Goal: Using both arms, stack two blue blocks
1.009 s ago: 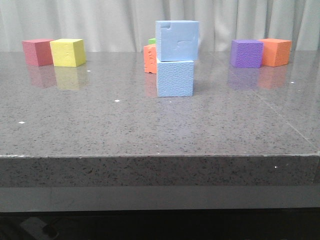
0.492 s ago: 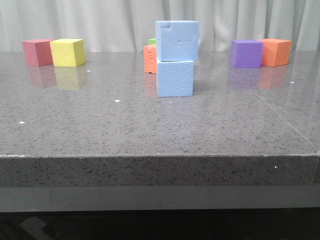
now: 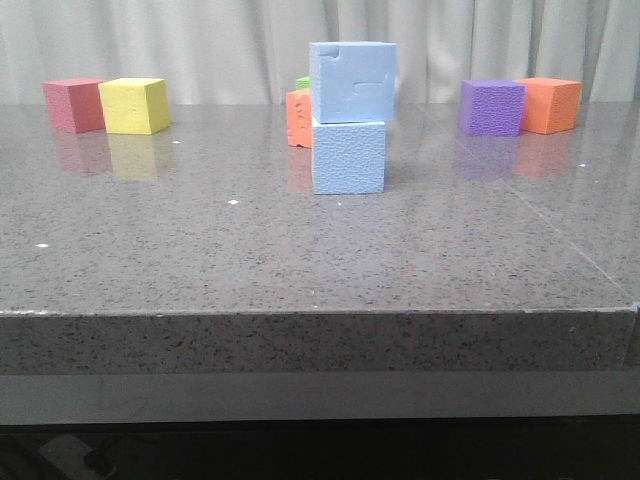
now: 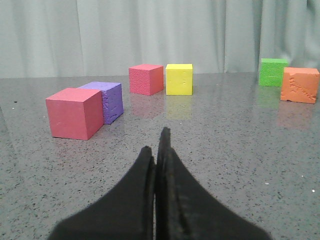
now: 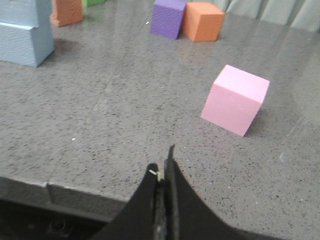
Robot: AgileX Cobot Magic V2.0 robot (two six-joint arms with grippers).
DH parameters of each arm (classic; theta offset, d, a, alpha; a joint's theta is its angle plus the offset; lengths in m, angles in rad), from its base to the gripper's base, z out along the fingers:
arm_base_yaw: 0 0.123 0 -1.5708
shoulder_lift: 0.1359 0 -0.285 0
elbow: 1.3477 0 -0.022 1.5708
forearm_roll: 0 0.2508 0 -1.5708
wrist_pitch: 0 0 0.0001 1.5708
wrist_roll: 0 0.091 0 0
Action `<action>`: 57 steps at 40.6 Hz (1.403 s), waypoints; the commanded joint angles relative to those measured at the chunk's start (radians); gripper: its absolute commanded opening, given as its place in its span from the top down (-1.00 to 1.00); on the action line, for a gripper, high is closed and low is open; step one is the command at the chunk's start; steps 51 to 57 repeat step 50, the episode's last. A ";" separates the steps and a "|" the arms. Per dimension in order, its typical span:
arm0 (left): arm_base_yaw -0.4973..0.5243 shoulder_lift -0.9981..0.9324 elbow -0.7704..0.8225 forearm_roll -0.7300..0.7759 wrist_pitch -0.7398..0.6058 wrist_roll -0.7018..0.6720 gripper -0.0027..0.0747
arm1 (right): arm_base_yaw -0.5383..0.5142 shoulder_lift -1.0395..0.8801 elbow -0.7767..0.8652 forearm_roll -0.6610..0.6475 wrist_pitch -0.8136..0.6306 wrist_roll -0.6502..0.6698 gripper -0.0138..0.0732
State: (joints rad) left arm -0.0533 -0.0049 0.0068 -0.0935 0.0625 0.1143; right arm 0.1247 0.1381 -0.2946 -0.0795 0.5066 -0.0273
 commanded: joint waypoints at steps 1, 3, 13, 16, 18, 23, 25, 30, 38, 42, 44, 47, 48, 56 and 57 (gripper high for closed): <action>0.000 -0.018 0.001 -0.009 -0.084 -0.003 0.98 | -0.037 -0.064 0.103 0.011 -0.244 -0.007 0.98; 0.000 -0.018 0.001 -0.009 -0.084 -0.003 0.98 | -0.051 -0.095 0.164 0.041 -0.325 -0.007 0.98; 0.000 -0.018 0.001 -0.009 -0.084 -0.003 0.98 | -0.093 -0.168 0.314 0.152 -0.517 -0.007 0.98; 0.000 -0.018 0.001 -0.009 -0.084 -0.003 0.98 | -0.093 -0.168 0.316 0.153 -0.521 -0.007 0.98; 0.000 -0.018 0.001 -0.009 -0.084 -0.003 0.98 | -0.093 -0.168 0.316 0.153 -0.518 -0.007 0.98; 0.000 -0.018 0.001 -0.009 -0.084 -0.003 0.98 | -0.093 -0.167 0.316 0.153 -0.516 -0.007 0.98; 0.000 -0.018 0.001 -0.009 -0.084 -0.003 0.98 | -0.093 -0.167 0.316 0.153 -0.514 -0.007 0.98; 0.000 -0.018 0.001 -0.009 -0.084 -0.003 0.98 | -0.093 -0.167 0.316 0.153 -0.514 -0.007 0.98; 0.000 -0.018 0.001 -0.009 -0.084 -0.003 0.98 | -0.093 -0.167 0.316 0.153 -0.514 -0.007 0.98; 0.000 -0.018 0.001 -0.009 -0.084 -0.003 0.98 | -0.093 -0.167 0.316 0.153 -0.514 -0.007 0.98; 0.000 -0.018 0.001 -0.009 -0.084 -0.003 0.98 | -0.093 -0.167 0.316 0.153 -0.514 -0.007 0.98; 0.000 -0.018 0.001 -0.009 -0.084 -0.003 0.98 | -0.093 -0.167 0.316 0.153 -0.514 -0.007 0.98; 0.000 -0.018 0.001 -0.009 -0.084 -0.003 0.98 | -0.093 -0.167 0.316 0.153 -0.514 -0.007 0.98; 0.000 -0.018 0.001 -0.009 -0.084 -0.003 0.98 | -0.093 -0.167 0.316 0.153 -0.514 -0.007 0.98; 0.000 -0.018 0.001 -0.009 -0.084 -0.003 0.98 | -0.093 -0.167 0.316 0.153 -0.514 -0.007 0.98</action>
